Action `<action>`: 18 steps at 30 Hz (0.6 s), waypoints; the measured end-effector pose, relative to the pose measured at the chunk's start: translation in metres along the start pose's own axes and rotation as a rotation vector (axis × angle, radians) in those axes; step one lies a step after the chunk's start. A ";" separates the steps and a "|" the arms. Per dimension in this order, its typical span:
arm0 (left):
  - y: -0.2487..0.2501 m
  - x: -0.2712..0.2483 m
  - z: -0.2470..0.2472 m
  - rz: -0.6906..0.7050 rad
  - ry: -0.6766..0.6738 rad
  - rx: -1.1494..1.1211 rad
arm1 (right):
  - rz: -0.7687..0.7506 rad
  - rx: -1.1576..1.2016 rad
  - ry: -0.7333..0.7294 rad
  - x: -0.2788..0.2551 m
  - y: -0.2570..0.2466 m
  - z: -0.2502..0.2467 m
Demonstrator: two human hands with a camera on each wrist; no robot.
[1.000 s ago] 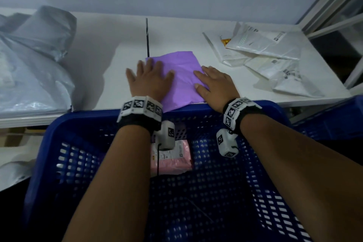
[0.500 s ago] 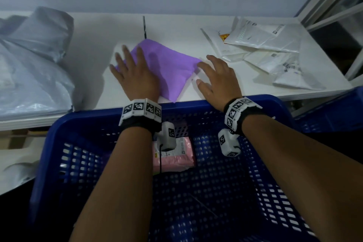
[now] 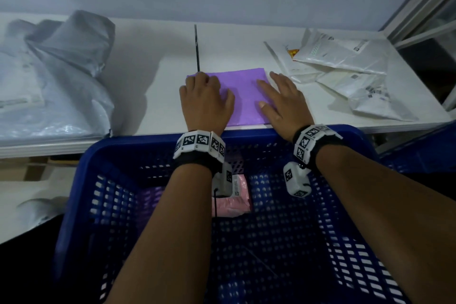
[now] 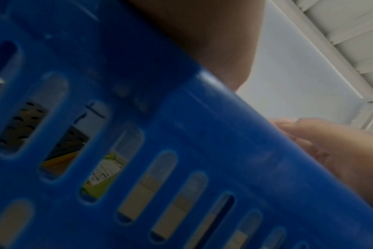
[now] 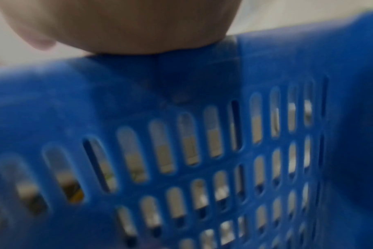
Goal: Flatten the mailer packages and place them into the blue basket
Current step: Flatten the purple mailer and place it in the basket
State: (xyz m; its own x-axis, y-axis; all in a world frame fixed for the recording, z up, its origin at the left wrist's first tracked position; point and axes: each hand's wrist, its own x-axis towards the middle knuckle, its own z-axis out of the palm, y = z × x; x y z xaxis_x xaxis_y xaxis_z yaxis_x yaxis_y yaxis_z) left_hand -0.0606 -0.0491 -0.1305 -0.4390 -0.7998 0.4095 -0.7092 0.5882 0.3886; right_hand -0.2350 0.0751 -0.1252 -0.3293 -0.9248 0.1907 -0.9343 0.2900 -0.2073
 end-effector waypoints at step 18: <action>-0.017 0.003 0.002 -0.407 -0.373 0.163 | 0.160 0.132 -0.029 0.001 0.004 0.002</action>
State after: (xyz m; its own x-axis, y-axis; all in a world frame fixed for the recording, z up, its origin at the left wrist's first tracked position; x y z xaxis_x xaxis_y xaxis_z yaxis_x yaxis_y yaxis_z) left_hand -0.0508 -0.0616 -0.1376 -0.2567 -0.9634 -0.0765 -0.9247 0.2218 0.3095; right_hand -0.2386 0.0750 -0.1273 -0.4661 -0.8768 0.1182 -0.8439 0.4004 -0.3571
